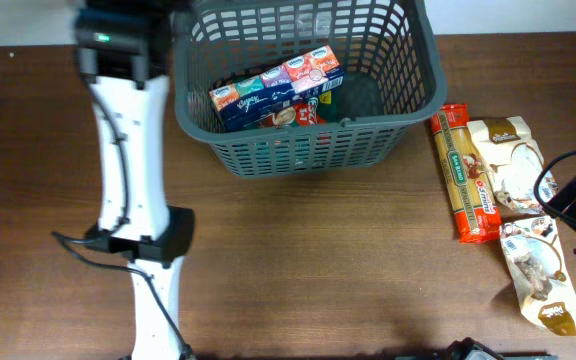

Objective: Pack container
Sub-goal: 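Carry the mint-green bar into the basket and release it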

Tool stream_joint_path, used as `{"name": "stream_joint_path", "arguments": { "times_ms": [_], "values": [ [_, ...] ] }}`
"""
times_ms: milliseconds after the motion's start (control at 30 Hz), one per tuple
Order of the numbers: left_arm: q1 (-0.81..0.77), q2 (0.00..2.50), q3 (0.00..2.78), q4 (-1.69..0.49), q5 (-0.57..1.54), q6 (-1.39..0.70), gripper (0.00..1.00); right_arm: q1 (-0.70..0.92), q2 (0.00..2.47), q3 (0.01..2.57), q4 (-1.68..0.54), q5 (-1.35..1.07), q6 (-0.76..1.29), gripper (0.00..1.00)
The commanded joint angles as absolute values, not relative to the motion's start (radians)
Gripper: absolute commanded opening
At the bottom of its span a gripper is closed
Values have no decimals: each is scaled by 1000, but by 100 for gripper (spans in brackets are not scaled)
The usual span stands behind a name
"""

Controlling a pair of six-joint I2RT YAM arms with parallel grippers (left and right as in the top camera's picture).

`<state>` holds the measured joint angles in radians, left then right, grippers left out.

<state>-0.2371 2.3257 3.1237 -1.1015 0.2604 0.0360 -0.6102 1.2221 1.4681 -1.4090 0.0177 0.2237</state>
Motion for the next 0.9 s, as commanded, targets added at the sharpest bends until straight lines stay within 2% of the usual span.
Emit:
{"name": "stream_joint_path", "arguments": {
  "times_ms": [0,167,433,467,533,633,733,833,867],
  "values": [
    [-294,2311,3113,-1139,300,434,2,-616,1220,1472,-1407,27,218,99],
    [-344,2311,3009,-1306,300,790,2,-616,1220,1472,-1407,27,218,99],
    [-352,2311,2622,-1274,237,817,2,-616,1220,1472,-1407,27,218,99],
    [-353,2311,2589,-1270,223,818,5,-616,1220,1472,-1407,27,218,99],
    [-353,2311,2539,-1269,203,817,29,-616,1220,1472,-1407,27,218,99],
    [-353,2311,2521,-1268,201,817,53,-616,1220,1472,-1407,27,218,99],
    [-355,2306,2527,-1252,201,817,68,-616,1220,1472,-1407,27,218,99],
    [-358,2292,2541,-1241,202,810,74,-616,1220,1472,-1407,27,218,99],
    [-358,2285,2548,-1242,202,797,79,-616,1220,1472,-1407,27,218,99]
  ]
}}
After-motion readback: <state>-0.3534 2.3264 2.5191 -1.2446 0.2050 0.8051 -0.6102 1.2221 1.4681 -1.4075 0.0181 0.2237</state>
